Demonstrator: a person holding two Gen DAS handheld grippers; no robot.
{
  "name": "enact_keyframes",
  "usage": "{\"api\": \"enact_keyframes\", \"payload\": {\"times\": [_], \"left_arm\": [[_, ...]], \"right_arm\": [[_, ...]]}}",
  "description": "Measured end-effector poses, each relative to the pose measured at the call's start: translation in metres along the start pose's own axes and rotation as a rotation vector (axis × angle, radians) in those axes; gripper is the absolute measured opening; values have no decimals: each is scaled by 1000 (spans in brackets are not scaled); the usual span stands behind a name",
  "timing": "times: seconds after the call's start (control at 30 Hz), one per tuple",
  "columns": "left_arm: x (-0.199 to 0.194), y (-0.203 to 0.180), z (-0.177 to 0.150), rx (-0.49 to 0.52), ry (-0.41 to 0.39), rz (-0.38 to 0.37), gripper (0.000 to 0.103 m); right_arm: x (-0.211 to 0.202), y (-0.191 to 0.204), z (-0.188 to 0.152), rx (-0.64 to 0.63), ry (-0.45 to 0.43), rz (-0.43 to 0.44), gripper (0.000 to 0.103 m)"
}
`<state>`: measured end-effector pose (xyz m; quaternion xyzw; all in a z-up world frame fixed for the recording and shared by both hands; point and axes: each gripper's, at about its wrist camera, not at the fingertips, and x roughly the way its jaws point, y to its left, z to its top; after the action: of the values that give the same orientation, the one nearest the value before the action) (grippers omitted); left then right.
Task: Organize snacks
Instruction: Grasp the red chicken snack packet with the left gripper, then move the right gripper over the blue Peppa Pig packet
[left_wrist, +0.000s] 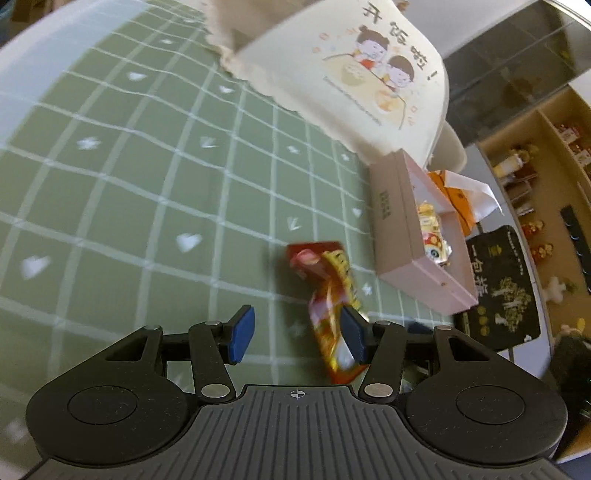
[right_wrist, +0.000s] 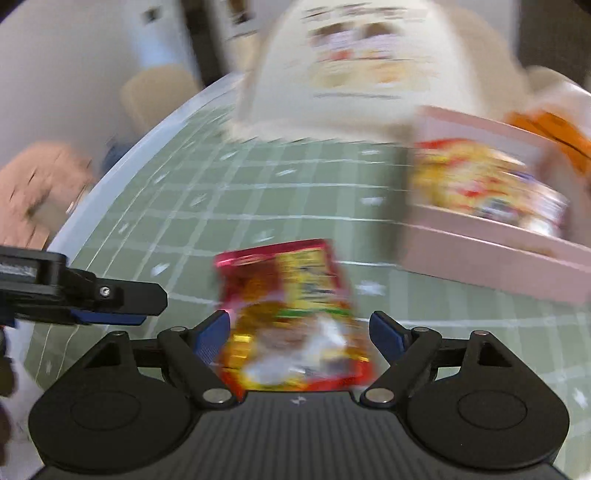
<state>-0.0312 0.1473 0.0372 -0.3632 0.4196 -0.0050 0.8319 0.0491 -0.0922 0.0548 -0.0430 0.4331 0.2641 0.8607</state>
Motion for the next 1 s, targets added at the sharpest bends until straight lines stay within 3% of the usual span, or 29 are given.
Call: {"api": "enact_keyframes", "payload": {"times": [0.13, 0.2, 0.33, 0.5, 0.73, 0.9, 1.0], "left_arm": [[37, -7, 7, 2, 16, -24, 56], [47, -14, 6, 16, 17, -45, 54], [61, -25, 2, 52, 23, -90, 54], [73, -31, 12, 42, 47, -128, 54], [70, -76, 20, 188, 108, -223, 55], [104, -83, 22, 246, 167, -134, 54], [110, -77, 16, 242, 187, -120, 45]], "right_arm": [[-2, -36, 4, 61, 33, -94, 82], [2, -43, 6, 58, 47, -76, 69], [24, -35, 4, 12, 114, -31, 59], [21, -23, -9, -75, 99, -21, 59], [12, -35, -14, 17, 109, 26, 59], [7, -40, -15, 20, 121, 13, 59], [2, -48, -15, 35, 97, -30, 59]]}}
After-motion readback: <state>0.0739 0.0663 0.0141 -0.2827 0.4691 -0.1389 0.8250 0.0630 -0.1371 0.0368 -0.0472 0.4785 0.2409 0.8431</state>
